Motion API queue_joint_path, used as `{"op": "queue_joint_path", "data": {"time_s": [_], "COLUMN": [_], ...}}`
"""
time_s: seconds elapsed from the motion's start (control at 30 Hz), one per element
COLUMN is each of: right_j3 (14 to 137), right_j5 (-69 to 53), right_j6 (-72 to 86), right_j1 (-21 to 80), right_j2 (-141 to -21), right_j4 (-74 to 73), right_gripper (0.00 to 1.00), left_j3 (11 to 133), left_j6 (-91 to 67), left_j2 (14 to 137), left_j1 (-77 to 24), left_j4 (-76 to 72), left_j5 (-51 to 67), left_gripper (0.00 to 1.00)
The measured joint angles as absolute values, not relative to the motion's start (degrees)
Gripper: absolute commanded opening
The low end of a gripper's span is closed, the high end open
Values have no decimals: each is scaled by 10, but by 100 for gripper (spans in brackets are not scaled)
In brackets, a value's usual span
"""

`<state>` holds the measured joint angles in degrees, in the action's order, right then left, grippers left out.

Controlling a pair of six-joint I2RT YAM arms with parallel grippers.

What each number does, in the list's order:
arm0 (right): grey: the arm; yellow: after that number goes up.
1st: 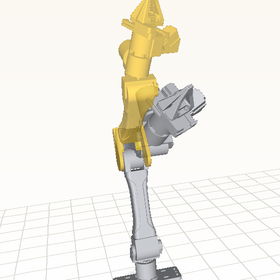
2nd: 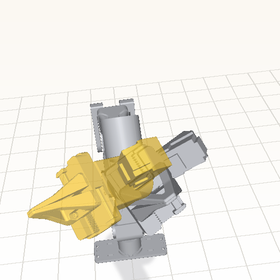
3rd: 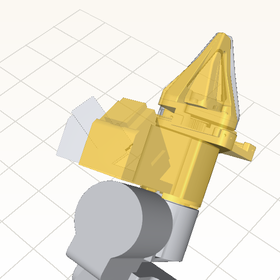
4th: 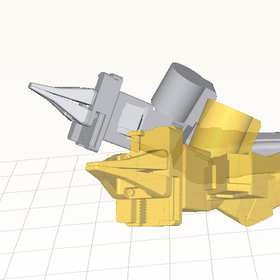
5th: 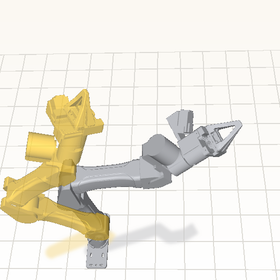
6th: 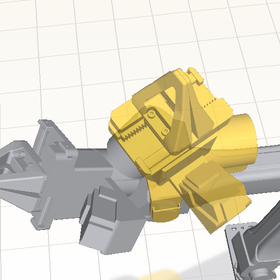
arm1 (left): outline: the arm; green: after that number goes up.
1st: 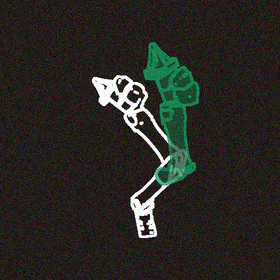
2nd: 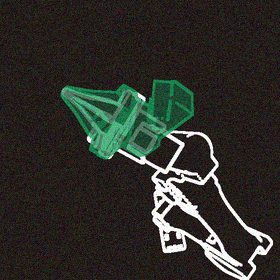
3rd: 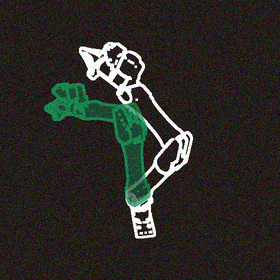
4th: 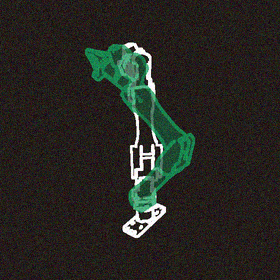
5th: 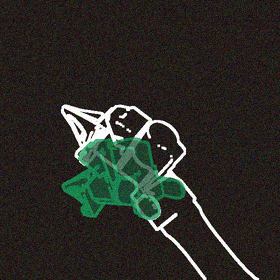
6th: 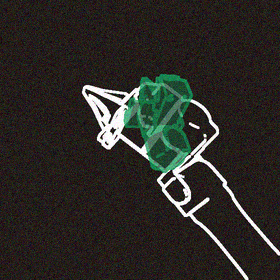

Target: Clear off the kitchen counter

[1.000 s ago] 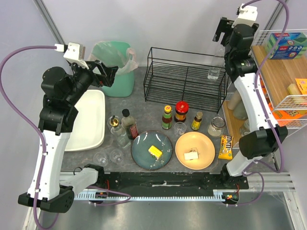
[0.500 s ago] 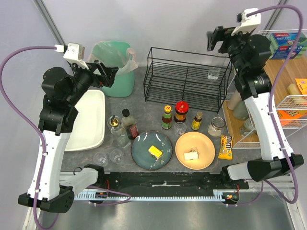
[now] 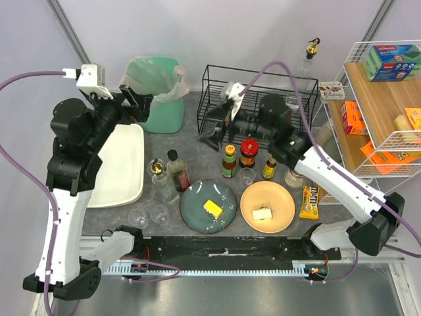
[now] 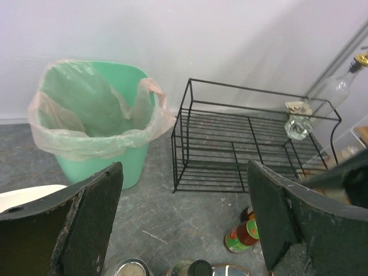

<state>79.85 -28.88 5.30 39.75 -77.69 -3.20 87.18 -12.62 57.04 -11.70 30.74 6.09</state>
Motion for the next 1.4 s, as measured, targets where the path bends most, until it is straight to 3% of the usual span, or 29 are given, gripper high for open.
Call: {"op": "queue_joint_path", "data": {"time_s": [0.3,0.7,1.03,1.4], "right_j3": [767,766,766,766], "right_j5": [-299,-258,-240,-230], "right_j6": [54,22,18,22], "right_j1": [556,610,613,617], "right_j2": [-823,-906,-960,-1002], "right_j4": [45,63,95,119], "right_gripper": [98,94,84,63], "left_j3": [889,894,894,894], "left_j6": [-144,-145,-145,-145], "left_j2": [531,524,530,535], "left_j1": [-117,-117,-117,-117], "left_j4": [318,340,342,342], "left_j5": [22,15,15,15], "left_gripper": [93,93,93,93]}}
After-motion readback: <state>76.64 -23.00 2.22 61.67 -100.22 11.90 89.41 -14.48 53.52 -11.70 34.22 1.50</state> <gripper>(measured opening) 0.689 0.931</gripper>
